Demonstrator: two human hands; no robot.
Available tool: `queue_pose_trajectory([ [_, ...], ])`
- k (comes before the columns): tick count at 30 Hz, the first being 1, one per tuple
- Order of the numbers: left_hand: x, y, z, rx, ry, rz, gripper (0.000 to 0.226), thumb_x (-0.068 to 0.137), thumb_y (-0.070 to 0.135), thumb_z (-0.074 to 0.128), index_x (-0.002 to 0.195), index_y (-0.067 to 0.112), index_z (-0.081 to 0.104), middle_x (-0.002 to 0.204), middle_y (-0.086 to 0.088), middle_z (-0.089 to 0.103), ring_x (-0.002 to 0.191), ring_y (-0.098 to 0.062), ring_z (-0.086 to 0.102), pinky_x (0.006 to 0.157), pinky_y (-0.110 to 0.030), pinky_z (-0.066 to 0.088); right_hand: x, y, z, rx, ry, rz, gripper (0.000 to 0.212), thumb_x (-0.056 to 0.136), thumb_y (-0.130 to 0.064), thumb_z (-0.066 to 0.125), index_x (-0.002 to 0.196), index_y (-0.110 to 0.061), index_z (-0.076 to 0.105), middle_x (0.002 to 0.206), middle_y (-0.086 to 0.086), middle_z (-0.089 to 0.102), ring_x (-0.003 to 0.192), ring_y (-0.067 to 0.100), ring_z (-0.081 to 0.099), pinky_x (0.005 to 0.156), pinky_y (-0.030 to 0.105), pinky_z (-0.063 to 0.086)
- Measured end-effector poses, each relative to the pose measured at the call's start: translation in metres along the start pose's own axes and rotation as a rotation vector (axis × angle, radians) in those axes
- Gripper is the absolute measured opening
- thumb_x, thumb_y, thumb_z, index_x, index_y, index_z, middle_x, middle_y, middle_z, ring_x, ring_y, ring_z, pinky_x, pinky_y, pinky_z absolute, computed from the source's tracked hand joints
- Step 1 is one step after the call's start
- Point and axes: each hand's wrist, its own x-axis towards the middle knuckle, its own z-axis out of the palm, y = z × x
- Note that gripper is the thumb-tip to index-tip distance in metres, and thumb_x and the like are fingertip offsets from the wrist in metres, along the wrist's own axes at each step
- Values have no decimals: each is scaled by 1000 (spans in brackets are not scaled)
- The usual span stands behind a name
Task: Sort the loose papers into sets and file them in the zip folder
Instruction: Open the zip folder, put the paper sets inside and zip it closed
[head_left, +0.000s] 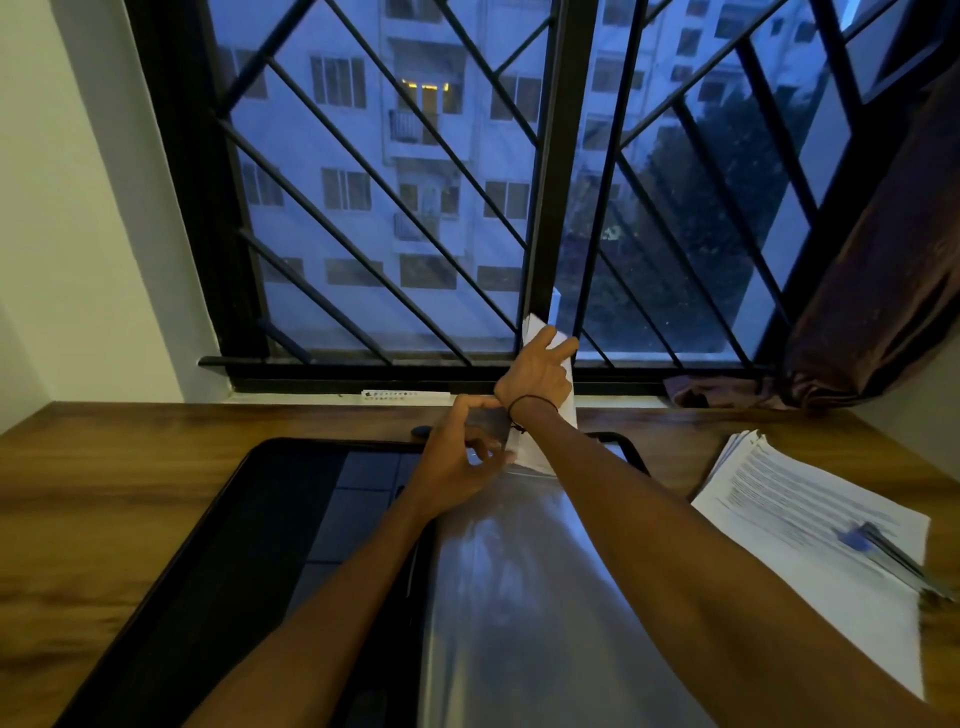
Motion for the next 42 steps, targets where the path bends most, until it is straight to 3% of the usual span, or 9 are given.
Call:
queue_pose_trajectory([
  [9,4,-7,-2,-37,-13,-129,68,83,14,84,137,17,42,82,6,71,76,-7,70,71,-18,55,6,10,-6,191,-271,89,99,82,-33,81,152,-13,14,156,24,12,122,44,52,98,47,50],
  [13,4,-9,-4,-54,11,-141,70,81,17,87,136,17,44,86,5,67,76,-4,66,71,-19,54,18,27,-11,22,-160,121,102,76,-55,80,148,-13,20,148,23,27,128,46,45,101,52,43],
  [18,4,-6,-2,-22,23,-111,66,82,23,87,134,19,46,80,7,66,74,-11,65,69,-26,56,25,38,-13,139,-371,304,132,64,-70,82,155,-9,9,155,23,27,141,43,32,115,55,33],
  [21,3,-5,-1,21,17,-50,64,80,27,87,131,21,48,101,1,70,80,-17,66,70,-32,58,19,28,-8,89,-407,256,149,52,-82,79,157,-6,6,157,22,26,143,42,29,115,58,32],
  [24,2,-4,-1,56,8,-1,61,81,27,86,129,24,49,113,5,69,85,-12,67,70,-27,58,15,18,-4,45,-348,232,139,56,-70,84,154,-7,11,152,21,32,137,40,35,110,59,35],
  [30,1,-6,1,84,44,13,56,83,41,83,125,27,49,99,8,72,82,-12,70,67,-34,60,21,15,-6,243,-319,250,114,68,-43,85,149,-16,9,142,22,40,127,42,44,104,59,44],
  [35,1,-3,-1,136,155,-24,55,80,49,83,119,23,56,93,16,63,82,2,62,65,-18,51,23,24,-15,573,-358,279,94,77,-26,79,145,-12,15,131,19,49,114,38,56,95,51,52],
  [39,3,-8,-2,311,195,4,42,75,65,76,99,32,65,104,12,59,96,-8,57,77,-40,56,21,28,-25,760,-452,347,70,82,-6,64,140,-9,24,116,18,53,96,34,60,84,47,56],
  [42,3,-9,-1,336,212,-21,42,70,66,74,88,28,72,125,9,52,116,-12,50,91,-34,53,24,35,-30,848,-504,342,52,78,3,55,130,1,48,105,20,62,87,33,64,61,35,57],
])
